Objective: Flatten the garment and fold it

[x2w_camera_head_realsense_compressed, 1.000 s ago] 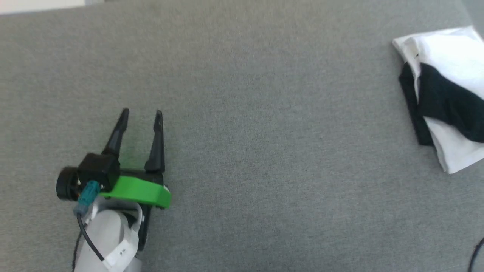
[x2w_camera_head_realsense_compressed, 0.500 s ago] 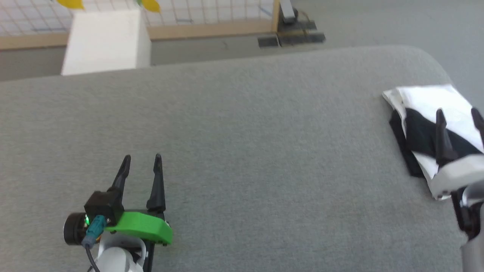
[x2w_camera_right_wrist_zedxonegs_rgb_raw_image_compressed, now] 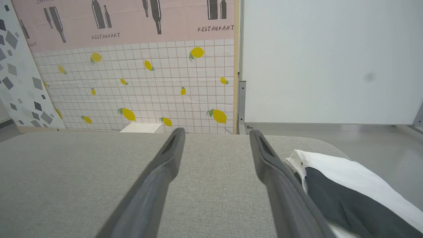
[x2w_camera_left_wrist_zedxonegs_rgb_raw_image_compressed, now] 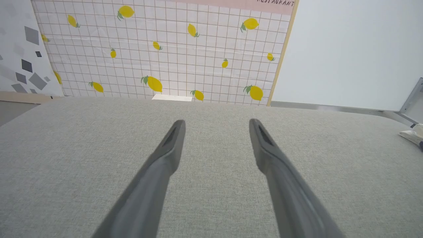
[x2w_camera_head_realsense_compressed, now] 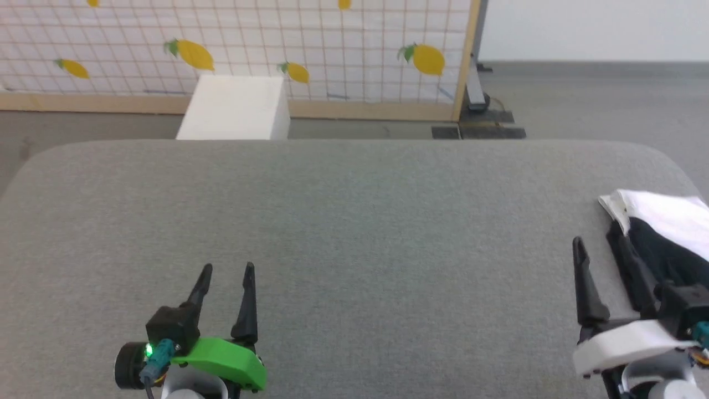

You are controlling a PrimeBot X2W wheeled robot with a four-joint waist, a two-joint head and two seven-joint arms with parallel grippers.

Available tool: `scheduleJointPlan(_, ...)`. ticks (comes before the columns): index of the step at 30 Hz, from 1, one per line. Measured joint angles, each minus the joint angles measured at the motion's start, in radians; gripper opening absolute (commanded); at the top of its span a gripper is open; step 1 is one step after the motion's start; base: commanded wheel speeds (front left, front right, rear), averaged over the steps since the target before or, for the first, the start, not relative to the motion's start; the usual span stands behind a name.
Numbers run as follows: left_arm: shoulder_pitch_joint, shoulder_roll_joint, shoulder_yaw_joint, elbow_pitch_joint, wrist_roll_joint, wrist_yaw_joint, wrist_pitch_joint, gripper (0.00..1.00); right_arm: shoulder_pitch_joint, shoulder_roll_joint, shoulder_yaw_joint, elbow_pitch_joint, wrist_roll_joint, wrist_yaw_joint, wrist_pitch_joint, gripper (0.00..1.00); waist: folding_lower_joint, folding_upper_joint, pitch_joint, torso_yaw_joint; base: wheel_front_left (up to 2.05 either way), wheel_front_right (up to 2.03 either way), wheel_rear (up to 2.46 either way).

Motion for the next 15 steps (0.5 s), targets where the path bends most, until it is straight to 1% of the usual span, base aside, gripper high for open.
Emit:
scheduleJointPlan(7, 0.004, -0.003, -0.023, 0.012, -0.005, -0.002, 0.000, 1.00, 0.050, 0.005, 0.012, -0.001, 0.004, 0.000, -0.009, 1.00, 0.0000, 0.0000, -0.032, 0.033, 0.00, 0.00, 0.00)
scheduleJointPlan(15, 0.005, -0.005, -0.032, 0.019, -0.026, -0.001, 0.000, 1.00, 0.068, 0.006, 0.026, -0.003, 0.018, 0.000, -0.009, 1.00, 0.0000, 0.0000, -0.024, 0.036, 0.00, 0.00, 0.00)
